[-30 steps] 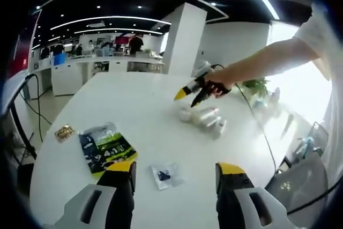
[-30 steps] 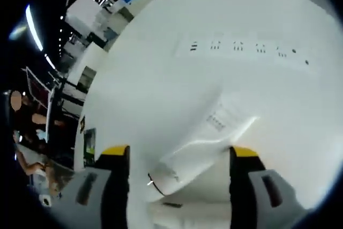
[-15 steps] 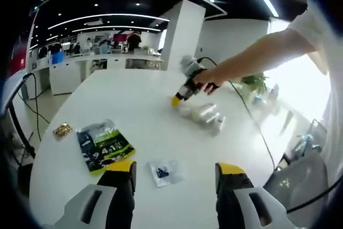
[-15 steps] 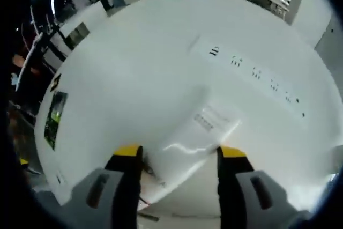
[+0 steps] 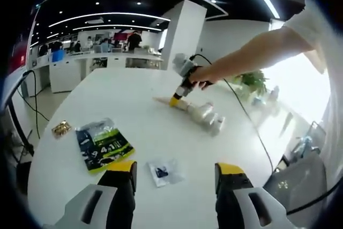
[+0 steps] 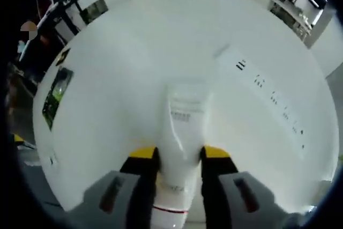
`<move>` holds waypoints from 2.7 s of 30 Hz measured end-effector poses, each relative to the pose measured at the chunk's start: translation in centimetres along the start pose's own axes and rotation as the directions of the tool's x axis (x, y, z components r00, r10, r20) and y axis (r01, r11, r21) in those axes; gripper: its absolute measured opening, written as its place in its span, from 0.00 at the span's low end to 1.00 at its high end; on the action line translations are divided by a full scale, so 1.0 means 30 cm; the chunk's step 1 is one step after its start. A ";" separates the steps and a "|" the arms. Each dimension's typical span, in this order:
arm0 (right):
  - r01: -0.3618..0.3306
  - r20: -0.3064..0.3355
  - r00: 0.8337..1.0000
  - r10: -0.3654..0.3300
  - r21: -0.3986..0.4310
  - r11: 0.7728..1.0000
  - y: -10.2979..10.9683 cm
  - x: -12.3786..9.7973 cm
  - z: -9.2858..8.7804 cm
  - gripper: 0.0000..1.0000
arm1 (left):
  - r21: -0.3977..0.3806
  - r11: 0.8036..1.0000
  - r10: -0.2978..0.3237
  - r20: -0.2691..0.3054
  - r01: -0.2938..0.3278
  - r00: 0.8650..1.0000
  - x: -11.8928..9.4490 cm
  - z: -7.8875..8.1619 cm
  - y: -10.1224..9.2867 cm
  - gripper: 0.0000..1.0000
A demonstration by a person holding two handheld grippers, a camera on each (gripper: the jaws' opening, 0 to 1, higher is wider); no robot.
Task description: Arrange the skincare products in the storage area until every visible bottle or jar stands upright without overlapping.
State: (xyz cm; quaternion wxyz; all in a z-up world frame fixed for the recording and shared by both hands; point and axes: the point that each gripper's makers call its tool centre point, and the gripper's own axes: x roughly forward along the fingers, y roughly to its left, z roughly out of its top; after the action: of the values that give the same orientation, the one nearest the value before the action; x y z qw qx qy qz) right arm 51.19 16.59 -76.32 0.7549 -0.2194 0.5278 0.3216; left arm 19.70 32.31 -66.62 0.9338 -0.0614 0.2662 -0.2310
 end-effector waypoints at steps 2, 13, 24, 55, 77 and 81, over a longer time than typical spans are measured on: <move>-0.012 0.020 1.000 0.013 -0.025 1.000 0.004 0.002 0.004 0.27 | -0.007 1.000 0.000 0.003 0.000 1.000 0.000 0.001 0.000 0.61; -0.082 0.127 0.988 0.090 -0.068 0.994 0.060 -0.029 0.042 0.12 | -0.009 1.000 0.010 0.020 -0.010 1.000 -0.006 0.013 0.006 0.58; -0.152 0.343 0.921 0.184 -0.116 0.981 0.214 -0.198 0.135 0.12 | -0.028 1.000 0.012 0.043 -0.011 0.999 -0.011 0.029 0.008 0.55; -0.237 0.569 0.766 0.298 -0.181 0.955 0.821 -0.588 -0.218 0.13 | -0.172 0.966 -0.159 0.183 0.191 0.970 -0.075 0.139 -0.097 0.41; -0.194 0.561 0.763 0.322 -0.277 0.941 1.046 -0.610 -0.305 0.14 | -0.222 0.919 -0.274 0.231 0.325 0.933 -0.110 0.174 -0.165 0.36; -0.176 0.553 0.768 0.323 -0.302 0.937 1.065 -0.607 -0.311 0.14 | -0.224 0.915 -0.282 0.243 0.336 0.928 -0.114 0.180 -0.169 0.34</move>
State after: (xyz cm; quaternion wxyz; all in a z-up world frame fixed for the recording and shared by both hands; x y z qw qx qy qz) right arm 17.85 27.97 -62.20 0.8009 -0.1217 0.2476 0.5314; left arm 17.94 29.34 -59.22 0.8913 -0.2489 0.1834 -0.3316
